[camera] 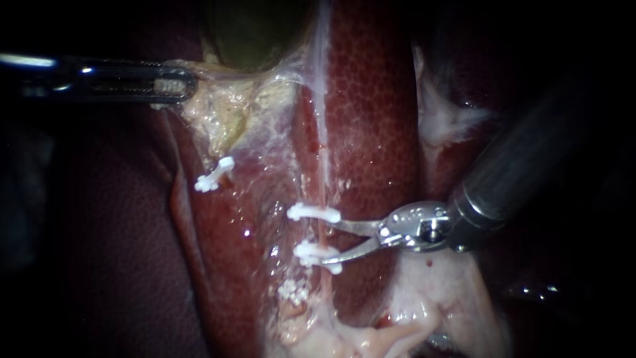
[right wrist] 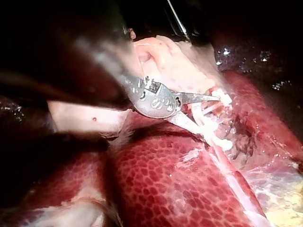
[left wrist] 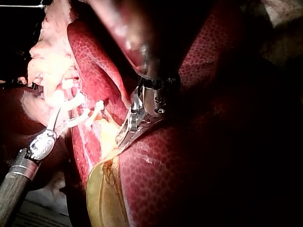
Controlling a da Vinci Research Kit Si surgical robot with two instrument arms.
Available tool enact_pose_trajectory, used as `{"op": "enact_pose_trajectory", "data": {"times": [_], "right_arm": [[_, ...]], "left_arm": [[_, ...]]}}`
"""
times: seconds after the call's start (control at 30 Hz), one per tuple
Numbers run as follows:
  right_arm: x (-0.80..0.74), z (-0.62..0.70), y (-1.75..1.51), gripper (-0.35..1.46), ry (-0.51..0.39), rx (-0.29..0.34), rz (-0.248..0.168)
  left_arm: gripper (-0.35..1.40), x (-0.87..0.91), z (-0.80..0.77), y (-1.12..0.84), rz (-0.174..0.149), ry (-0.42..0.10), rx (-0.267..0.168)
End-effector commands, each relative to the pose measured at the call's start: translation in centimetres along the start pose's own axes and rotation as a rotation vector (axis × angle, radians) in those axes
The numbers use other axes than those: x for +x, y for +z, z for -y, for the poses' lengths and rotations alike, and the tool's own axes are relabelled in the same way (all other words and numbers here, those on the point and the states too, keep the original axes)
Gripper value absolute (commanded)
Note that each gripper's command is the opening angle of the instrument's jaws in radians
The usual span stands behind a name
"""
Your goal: Go to the cutting position right tube
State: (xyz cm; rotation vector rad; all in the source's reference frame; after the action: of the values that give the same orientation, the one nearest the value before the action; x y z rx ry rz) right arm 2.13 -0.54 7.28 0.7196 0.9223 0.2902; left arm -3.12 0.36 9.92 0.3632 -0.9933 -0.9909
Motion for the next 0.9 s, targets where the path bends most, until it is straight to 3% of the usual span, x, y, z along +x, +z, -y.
{"op": "enact_pose_trajectory", "data": {"times": [0.03,0.5,0.9], "right_arm": [[0.0,0.0,0.04,1.43,0.005,0.002,0.001],[0.08,-0.04,0.34,1.38,0.004,0.066,0.0],[0.27,-0.1,0.51,1.38,0.047,0.109,-0.065]], "left_arm": [[-0.35,0.0,0.0,0.0,0.0,0.0,0.0],[-0.35,0.0,0.01,0.0,0.0,0.0,-0.001],[-0.35,0.01,0.02,0.01,0.001,0.0,-0.002]]}}
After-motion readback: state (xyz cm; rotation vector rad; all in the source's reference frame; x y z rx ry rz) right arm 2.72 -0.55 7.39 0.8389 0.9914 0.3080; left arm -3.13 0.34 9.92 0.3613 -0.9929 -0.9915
